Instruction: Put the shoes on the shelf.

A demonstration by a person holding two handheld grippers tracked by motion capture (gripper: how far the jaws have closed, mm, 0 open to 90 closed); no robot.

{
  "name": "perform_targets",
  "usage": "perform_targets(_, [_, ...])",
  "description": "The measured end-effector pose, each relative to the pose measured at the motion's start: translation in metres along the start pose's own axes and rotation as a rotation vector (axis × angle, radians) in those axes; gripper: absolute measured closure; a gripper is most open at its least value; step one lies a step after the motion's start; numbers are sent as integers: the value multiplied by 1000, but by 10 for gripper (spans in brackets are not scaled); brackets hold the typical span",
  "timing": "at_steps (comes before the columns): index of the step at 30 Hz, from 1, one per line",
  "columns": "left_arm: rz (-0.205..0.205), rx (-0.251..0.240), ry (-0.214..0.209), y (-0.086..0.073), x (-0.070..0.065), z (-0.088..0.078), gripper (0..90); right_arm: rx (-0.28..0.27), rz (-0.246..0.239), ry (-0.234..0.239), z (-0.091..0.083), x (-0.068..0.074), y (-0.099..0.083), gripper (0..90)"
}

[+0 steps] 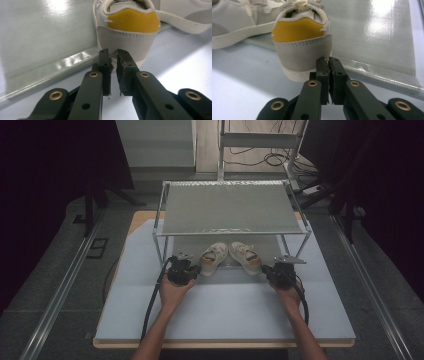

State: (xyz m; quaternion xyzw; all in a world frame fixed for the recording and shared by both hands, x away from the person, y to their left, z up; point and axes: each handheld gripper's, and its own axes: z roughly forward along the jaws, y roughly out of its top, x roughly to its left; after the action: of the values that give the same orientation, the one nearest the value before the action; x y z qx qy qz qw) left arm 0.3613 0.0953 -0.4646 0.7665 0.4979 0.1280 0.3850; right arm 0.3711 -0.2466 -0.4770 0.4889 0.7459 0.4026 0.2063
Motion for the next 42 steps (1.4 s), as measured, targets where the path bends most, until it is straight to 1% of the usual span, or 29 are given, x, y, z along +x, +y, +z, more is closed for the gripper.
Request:
perform_targets(2, [4, 2, -5, 1, -4, 2, 816, -2, 4, 8, 0, 0, 0, 885])
perform_targets(4, [7, 4, -14, 1, -6, 3, 817, -5, 2, 10, 0, 1, 0, 891])
perform_targets(6, [10, 5, -27, 2, -9, 5, 815, -8, 1, 21, 0, 3, 0, 892])
perform_targets(9, [16, 7, -36, 3, -13, 8, 814, -9, -7, 50, 1, 10, 0, 892])
perform_targets(12, [14, 13, -56, 5, -18, 11, 813, -18, -20, 62, 3, 17, 0, 894])
perform_targets(15, [25, 19, -66, 8, -23, 14, 811, -26, -26, 79, 6, 23, 1, 894])
perform_targets(16, [27, 22, -76, 9, -25, 16, 810, -27, -26, 81, 6, 24, 2, 894])
perform_targets(17, [38, 21, -76, 9, -25, 16, 810, -29, -28, 85, 7, 26, 2, 894])
perform_targets(19, [24, 22, -81, 10, -29, 19, 810, -26, -29, 100, 9, 29, 3, 894])
perform_targets(22, [28, 22, -86, 12, -31, 21, 810, -29, -29, 109, 11, 33, 4, 894])
perform_targets(28, [23, 21, -89, 13, -33, 24, 810, -30, -35, 131, 15, 42, 5, 895])
perform_targets(30, [20, 21, -87, 14, -33, 24, 810, -33, -37, 127, 16, 43, 5, 895])
perform_targets(34, [12, 22, -87, 14, -32, 25, 810, -39, -28, 126, 17, 44, 5, 896])
perform_targets(35, [20, 22, -87, 14, -32, 25, 810, -39, -28, 127, 17, 44, 5, 896])
perform_targets(37, [20, 22, -85, 14, -32, 25, 810, -39, -28, 129, 17, 44, 5, 895])
perform_targets(38, [9, 23, -85, 14, -32, 25, 810, -38, -28, 130, 17, 44, 5, 895])
perform_targets(41, [3, 18, -90, 15, -29, 26, 810, -39, -25, 135, 17, 44, 4, 895])
perform_targets(42, [14, 16, -90, 15, -27, 27, 810, -39, -21, 137, 18, 44, 4, 896])
